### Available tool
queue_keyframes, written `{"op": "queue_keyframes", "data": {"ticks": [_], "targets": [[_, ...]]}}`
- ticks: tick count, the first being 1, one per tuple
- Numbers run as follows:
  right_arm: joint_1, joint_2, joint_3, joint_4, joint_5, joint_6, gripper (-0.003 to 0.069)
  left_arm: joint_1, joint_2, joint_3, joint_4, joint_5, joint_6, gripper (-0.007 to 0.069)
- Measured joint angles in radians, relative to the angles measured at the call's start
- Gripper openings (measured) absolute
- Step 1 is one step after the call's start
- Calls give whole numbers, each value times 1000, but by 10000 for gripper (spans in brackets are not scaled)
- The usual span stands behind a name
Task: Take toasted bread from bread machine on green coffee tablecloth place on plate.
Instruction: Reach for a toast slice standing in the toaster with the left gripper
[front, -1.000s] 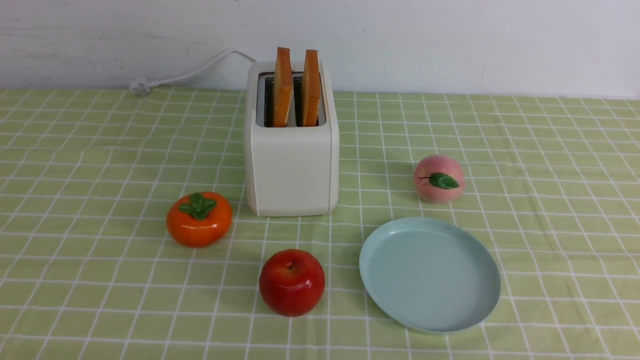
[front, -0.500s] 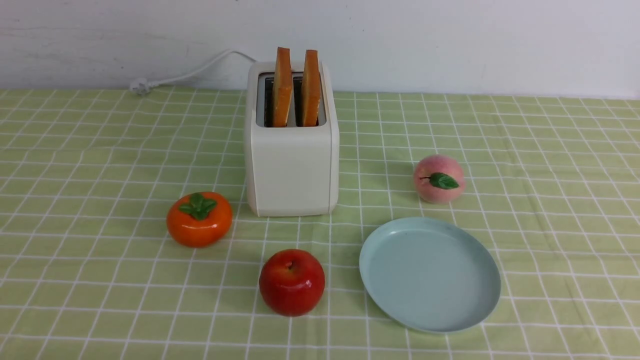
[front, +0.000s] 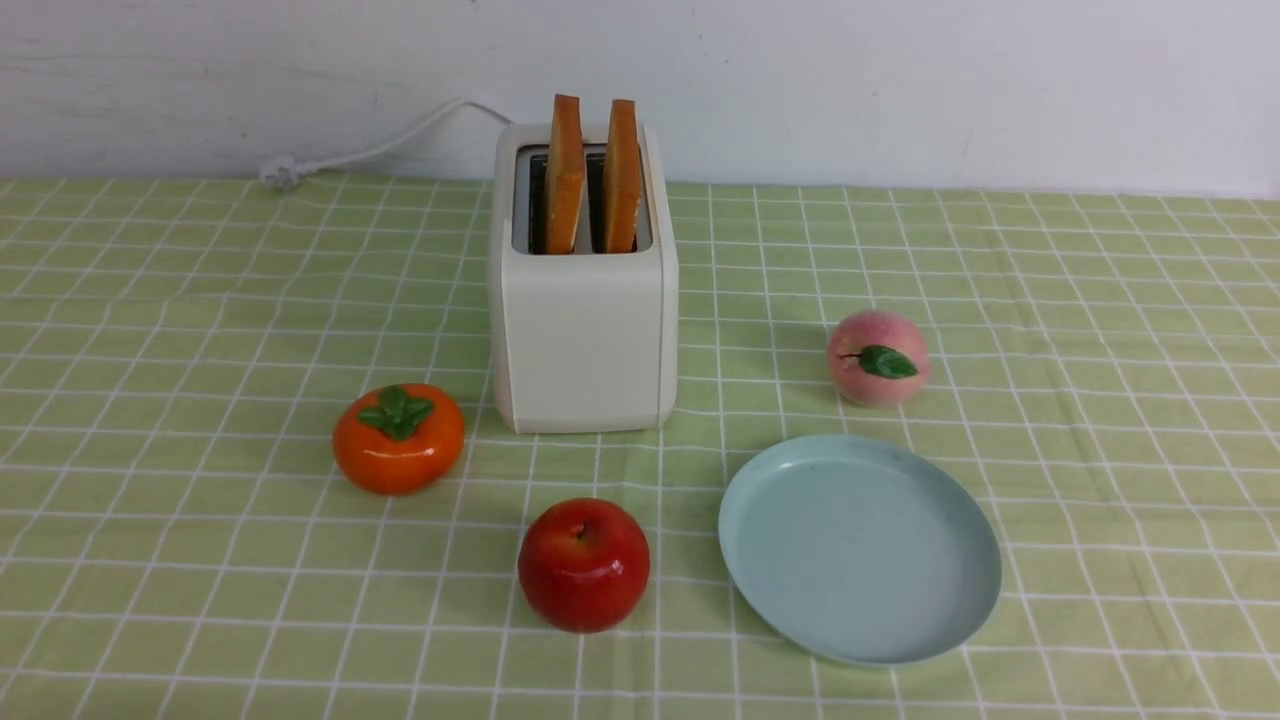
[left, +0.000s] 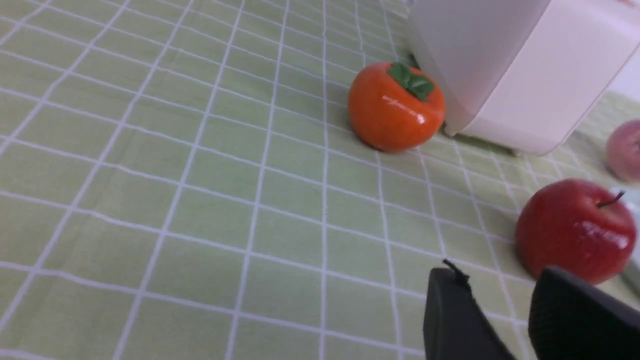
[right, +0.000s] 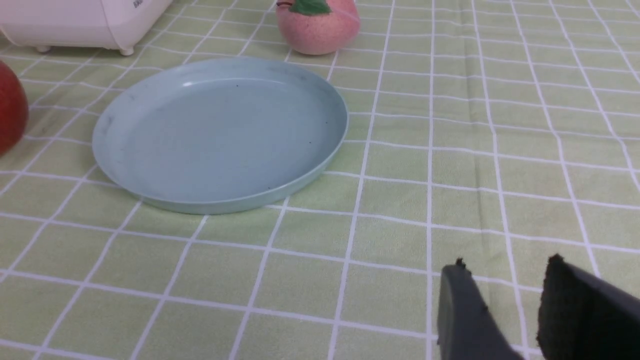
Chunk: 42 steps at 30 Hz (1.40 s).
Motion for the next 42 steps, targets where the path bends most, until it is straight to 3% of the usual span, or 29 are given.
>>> {"op": "queue_keyframes", "data": {"ticks": [1, 9, 13, 14, 18, 22, 23, 24, 32, 34, 42], "targets": [[0, 0, 0, 0, 0, 0, 239, 0, 0, 0, 0, 0, -1, 229], [0, 0, 0, 10, -5, 2, 239, 0, 0, 0, -349, -212, -17, 233], [0, 0, 8, 139, -41, 49, 239, 0, 0, 0, -484, -264, -20, 236], [0, 0, 9, 228, -72, 78, 239, 0, 0, 0, -518, -276, -20, 236], [0, 0, 9, 459, -161, 106, 239, 0, 0, -22, -521, -216, 5, 184], [0, 0, 9, 625, -242, 106, 236, 0, 0, -117, -476, -125, 114, 30], [0, 0, 9, 631, -248, 105, 233, 0, 0, -123, -474, -122, 122, 22], [0, 0, 6, 660, -250, 95, 216, 0, 14, -167, -459, -105, 197, -13], [0, 138, -218, 660, -15, -108, 43, 0, 288, -376, -450, -79, 457, -13], [0, 250, -352, 652, 122, -222, 0, -22, 421, -461, -446, -46, 522, -13], [12, 496, -613, 560, 400, -343, -1, -181, 639, -581, -438, -72, 650, -13]]}}
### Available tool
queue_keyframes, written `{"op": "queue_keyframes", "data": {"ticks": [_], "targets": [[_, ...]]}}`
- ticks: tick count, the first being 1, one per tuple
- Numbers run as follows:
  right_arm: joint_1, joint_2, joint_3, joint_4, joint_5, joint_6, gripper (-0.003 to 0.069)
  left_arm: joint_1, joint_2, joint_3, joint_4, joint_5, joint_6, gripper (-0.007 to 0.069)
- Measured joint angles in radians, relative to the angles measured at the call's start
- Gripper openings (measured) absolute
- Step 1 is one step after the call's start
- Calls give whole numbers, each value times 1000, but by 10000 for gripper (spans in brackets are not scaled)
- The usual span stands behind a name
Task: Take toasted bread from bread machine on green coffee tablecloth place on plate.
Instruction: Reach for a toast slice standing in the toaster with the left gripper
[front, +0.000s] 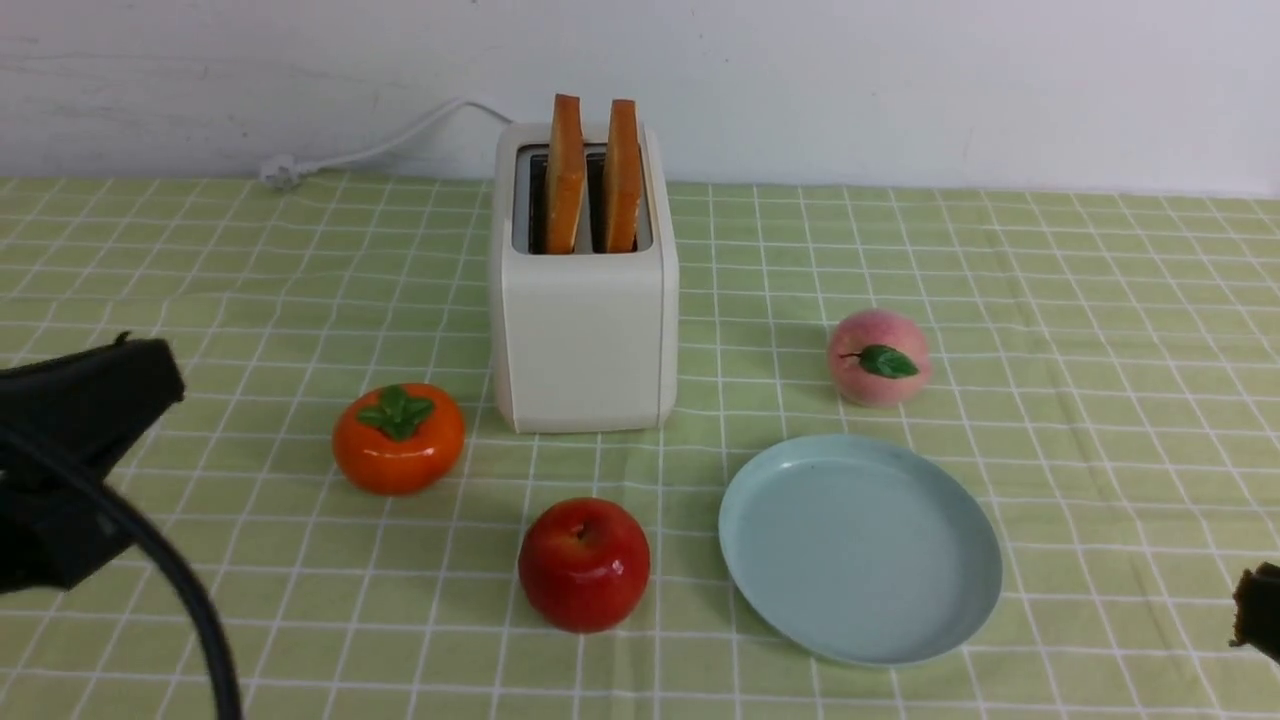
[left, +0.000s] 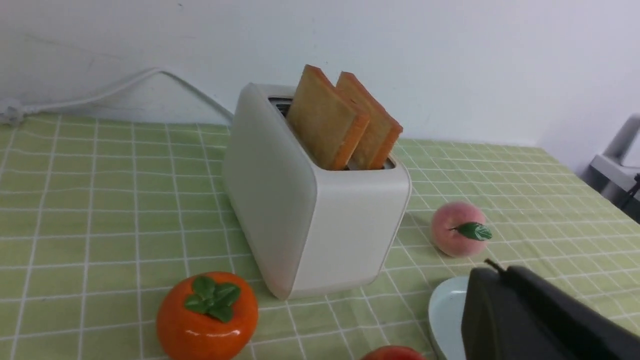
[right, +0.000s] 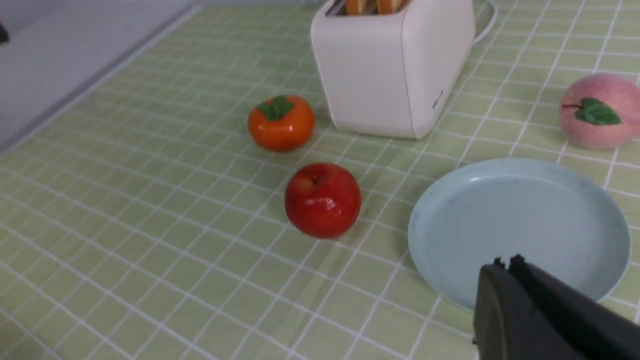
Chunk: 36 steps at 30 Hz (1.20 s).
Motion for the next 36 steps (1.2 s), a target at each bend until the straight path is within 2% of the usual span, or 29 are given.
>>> {"op": "queue_keyframes", "data": {"ticks": [2, 6, 9, 10, 11, 13, 15, 20, 24, 31, 36], "targets": [[18, 23, -18, -23, -1, -2, -1, -19, 32, -8, -13, -36, 6, -13], [172, 109, -36, -117, -89, -12, 0, -139, 202, -42, -39, -164, 39, -13], [246, 153, -36, -149, -152, -11, 0, -218, 296, -69, -40, -240, 75, -13], [250, 156, -36, -149, -156, -11, 0, -223, 296, -71, -40, -247, 77, -13], [267, 168, -36, -152, -188, -3, 0, -270, 357, -90, -43, -336, 85, -13], [271, 170, -36, -152, -208, 1, 0, -287, 389, -99, -47, -391, 85, -13], [272, 168, -36, -145, -250, 4, 0, -313, 477, -123, -52, -513, 85, -13], [272, 149, -36, -140, -278, 7, 0, -320, 631, -176, -59, -604, 85, 3], [272, 141, -36, -140, -284, 7, 0, -320, 760, -258, -13, -618, 85, 111], [272, 141, -36, -140, -284, 7, 2, -320, 940, -398, 27, -678, 76, 371], [272, 141, -36, -140, -284, 2, 1, -320, 1061, -497, 30, -715, 71, 410]]}}
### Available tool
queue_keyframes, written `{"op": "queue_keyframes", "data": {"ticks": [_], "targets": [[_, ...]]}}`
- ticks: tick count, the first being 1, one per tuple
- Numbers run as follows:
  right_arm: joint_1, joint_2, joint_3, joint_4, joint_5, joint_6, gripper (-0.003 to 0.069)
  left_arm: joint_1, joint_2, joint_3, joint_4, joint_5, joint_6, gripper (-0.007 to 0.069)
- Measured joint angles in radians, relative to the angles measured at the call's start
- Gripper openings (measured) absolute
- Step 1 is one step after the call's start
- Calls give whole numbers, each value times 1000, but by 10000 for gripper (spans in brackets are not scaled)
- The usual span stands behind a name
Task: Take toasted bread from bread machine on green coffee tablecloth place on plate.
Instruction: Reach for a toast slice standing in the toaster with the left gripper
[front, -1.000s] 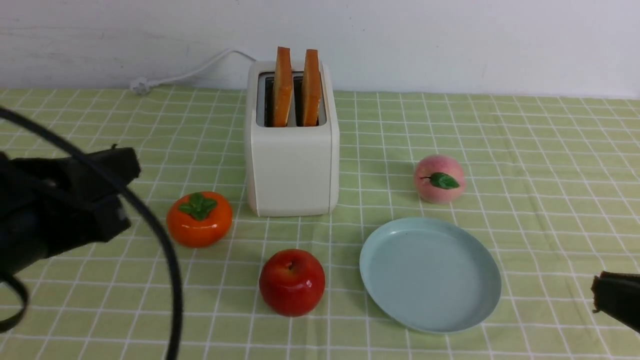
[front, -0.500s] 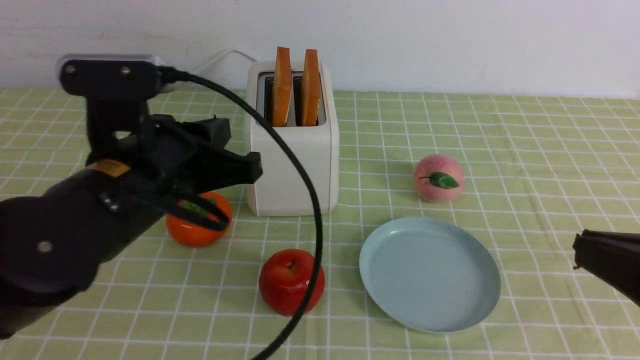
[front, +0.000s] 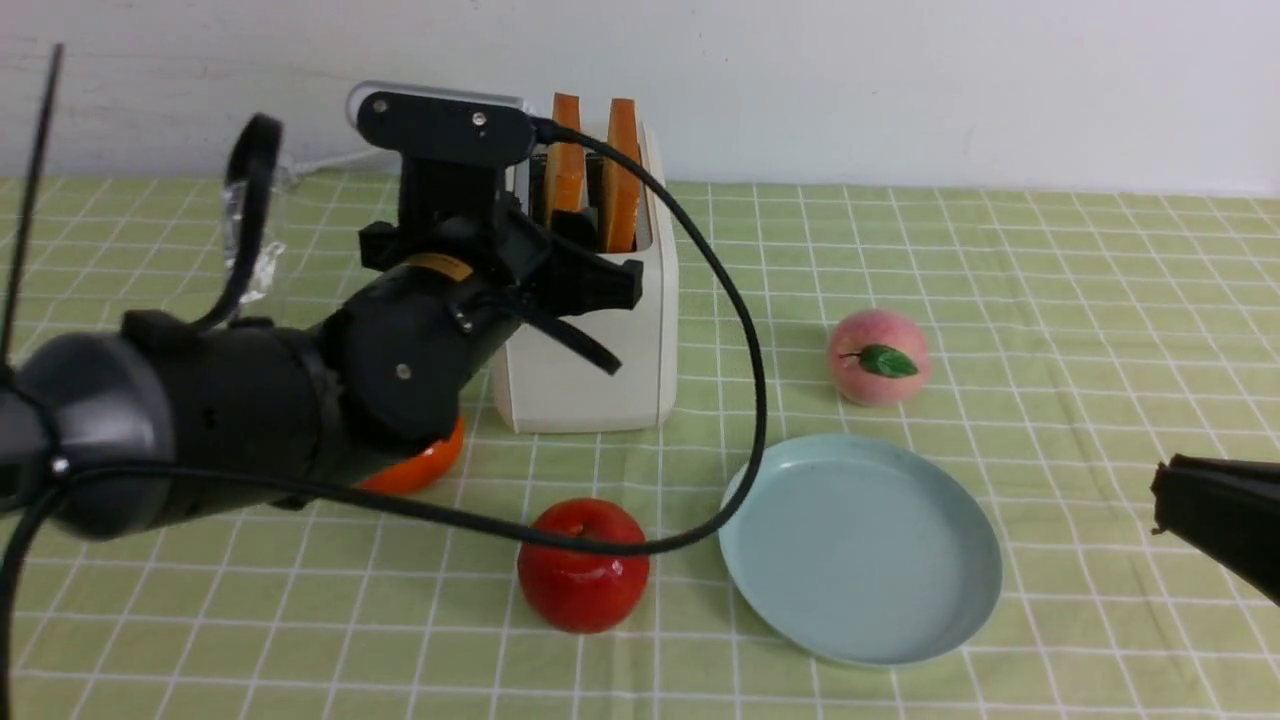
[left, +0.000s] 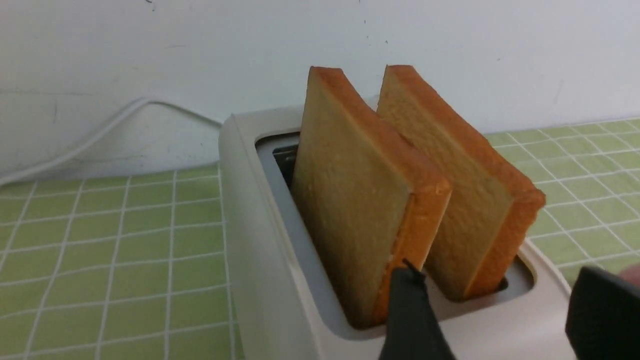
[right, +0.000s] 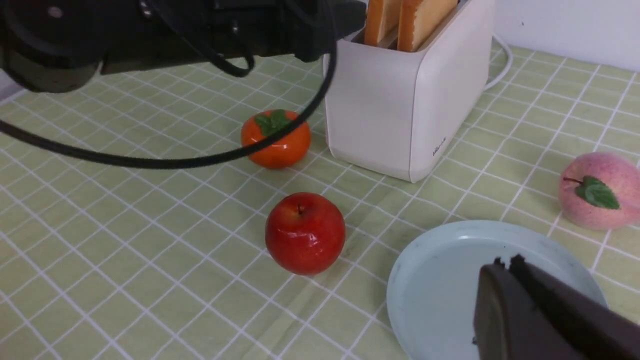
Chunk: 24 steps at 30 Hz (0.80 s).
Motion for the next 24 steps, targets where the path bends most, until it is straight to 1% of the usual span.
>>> {"op": "queue_keyframes", "data": {"ticks": [6, 15, 24], "targets": [[0, 0, 0, 0, 0, -2, 3, 26, 110, -93, 18, -47, 0, 391], [0, 0, 0, 0, -1, -2, 3, 76, 187, -173, 31, -55, -4, 297], [0, 0, 0, 0, -1, -2, 3, 78, 193, -213, 71, -53, -26, 273]]}}
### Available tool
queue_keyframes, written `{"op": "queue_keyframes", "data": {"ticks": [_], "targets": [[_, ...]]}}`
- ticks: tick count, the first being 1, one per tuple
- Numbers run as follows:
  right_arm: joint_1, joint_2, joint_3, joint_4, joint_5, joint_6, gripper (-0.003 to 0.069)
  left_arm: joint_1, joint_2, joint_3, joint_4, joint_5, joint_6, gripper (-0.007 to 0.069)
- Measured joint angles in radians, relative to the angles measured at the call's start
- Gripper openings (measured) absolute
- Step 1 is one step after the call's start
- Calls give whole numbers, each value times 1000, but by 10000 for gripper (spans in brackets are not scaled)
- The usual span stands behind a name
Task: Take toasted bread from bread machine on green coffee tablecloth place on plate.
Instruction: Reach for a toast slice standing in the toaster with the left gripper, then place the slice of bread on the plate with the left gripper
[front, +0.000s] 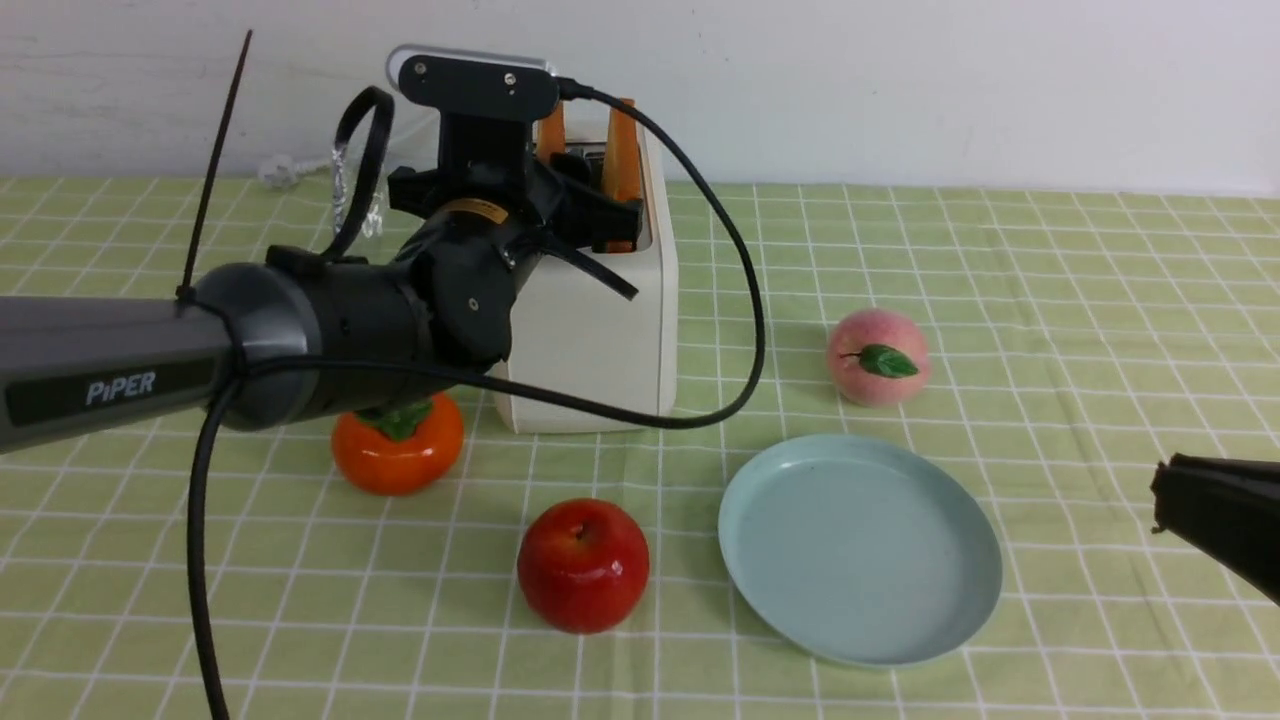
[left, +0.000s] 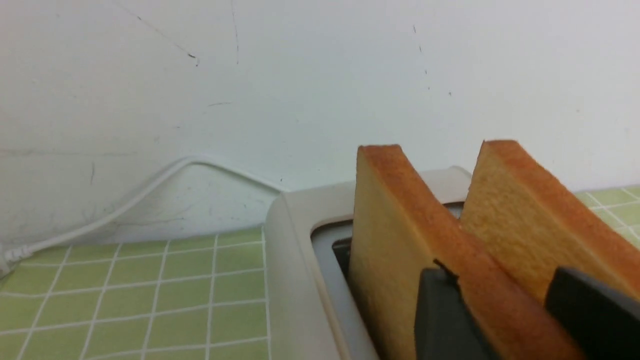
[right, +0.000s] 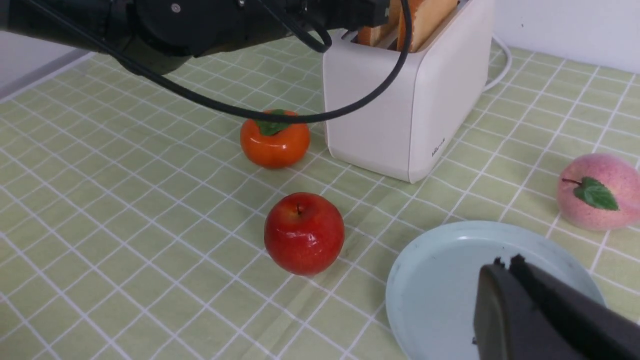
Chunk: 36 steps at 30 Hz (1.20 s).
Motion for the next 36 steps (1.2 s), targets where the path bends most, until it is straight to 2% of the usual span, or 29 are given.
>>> {"op": "queue_keyframes", "data": {"ticks": [2, 6, 9, 16, 22, 24, 25, 26, 27, 28, 29, 30, 31, 32, 36], "targets": [[1, 0, 0, 0, 0, 0, 3, 1, 5, 0, 1, -4, 0, 255], [1, 0, 0, 1, 0, 0, 3, 1, 15, 0, 3, 5, -1, 148], [1, 0, 0, 5, 0, 0, 5, 1, 15, 0, 3, 4, 0, 108], [1, 0, 0, 7, 0, 0, 10, 1, -55, 0, -1, 22, 29, 108], [1, 0, 0, 27, -11, 0, 10, 1, -252, 0, 3, 41, 62, 108], [1, 0, -1, 30, -17, 0, 10, 1, -336, 0, 3, 111, 47, 108], [1, 0, -9, 31, -19, 0, 3, 1, -388, -1, 7, 210, 10, 108], [1, 0, -10, 31, -19, 0, 3, 1, -394, -2, 8, 245, 5, 108], [1, -4, -20, 34, -15, 4, 0, 1, -436, -5, 14, 404, -50, 108], [1, -6, -23, 34, -14, 5, 0, 1, -443, -5, 15, 404, -58, 108], [1, -13, -38, 36, 1, 14, 0, 1, -461, -6, 21, 596, -114, 108], [1, -23, -46, 37, 15, 19, 0, 1, -462, -6, 22, 720, -150, 108], [1, -26, -50, 37, 18, 21, 0, 1, -461, -6, 22, 740, -156, 108], [1, -41, -57, 30, 45, 25, 0, -2, -446, -5, 19, 879, -186, 108], [1, -87, -61, -27, 110, 41, 0, -43, -389, -3, -22, 1010, -176, 108]]}}
